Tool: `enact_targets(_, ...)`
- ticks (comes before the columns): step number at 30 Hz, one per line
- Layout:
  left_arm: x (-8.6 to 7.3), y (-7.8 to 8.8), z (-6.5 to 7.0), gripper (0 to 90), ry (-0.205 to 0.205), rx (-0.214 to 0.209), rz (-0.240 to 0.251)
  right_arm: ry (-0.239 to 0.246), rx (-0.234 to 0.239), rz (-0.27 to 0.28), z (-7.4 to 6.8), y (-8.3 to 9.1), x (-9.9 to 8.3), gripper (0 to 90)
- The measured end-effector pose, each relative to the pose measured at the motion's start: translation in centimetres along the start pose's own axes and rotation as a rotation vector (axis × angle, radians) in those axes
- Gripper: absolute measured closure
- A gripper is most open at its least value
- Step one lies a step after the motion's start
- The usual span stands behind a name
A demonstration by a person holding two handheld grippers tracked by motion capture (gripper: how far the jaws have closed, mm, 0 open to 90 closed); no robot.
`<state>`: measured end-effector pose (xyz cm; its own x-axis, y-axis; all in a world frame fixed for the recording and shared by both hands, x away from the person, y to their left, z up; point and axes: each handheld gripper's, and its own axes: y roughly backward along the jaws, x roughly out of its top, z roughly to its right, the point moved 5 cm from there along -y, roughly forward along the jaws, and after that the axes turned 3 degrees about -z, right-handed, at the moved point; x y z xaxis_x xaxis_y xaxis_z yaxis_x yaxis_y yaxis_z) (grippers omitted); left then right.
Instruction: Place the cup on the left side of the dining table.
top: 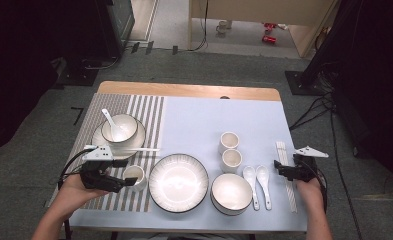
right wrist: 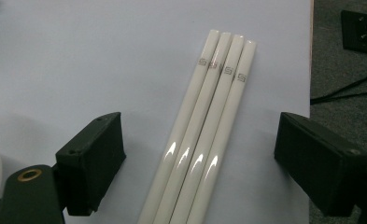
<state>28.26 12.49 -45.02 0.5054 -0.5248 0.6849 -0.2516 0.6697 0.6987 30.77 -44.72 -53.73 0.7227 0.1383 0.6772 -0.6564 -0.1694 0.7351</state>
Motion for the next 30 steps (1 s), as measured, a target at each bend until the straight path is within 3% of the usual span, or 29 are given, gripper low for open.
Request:
enact_targets(17, -3.1, 0.8, -1.4, 25.3, -0.030, 0.016, 0.026, -0.001, 0.001, -0.001, 0.0, 0.0, 0.0, 15.5)
enact_targets(22, -4.0, 0.5, -1.9, 25.3, -0.011, 0.029, 0.050, -0.001, 0.001, -0.001, 0.0, 0.0, 0.0, 15.5)
enact_targets(26, -4.7, 0.2, -2.2, 24.4, -0.047, 0.039, 0.066, -0.002, 0.001, -0.001, 0.0, 0.0, 0.0, 15.5)
enact_targets(30, -5.2, 0.2, -2.7, 24.2, -0.021, 0.030, 0.062, -0.002, 0.001, -0.001, 0.0, 0.0, 0.0, 15.5)
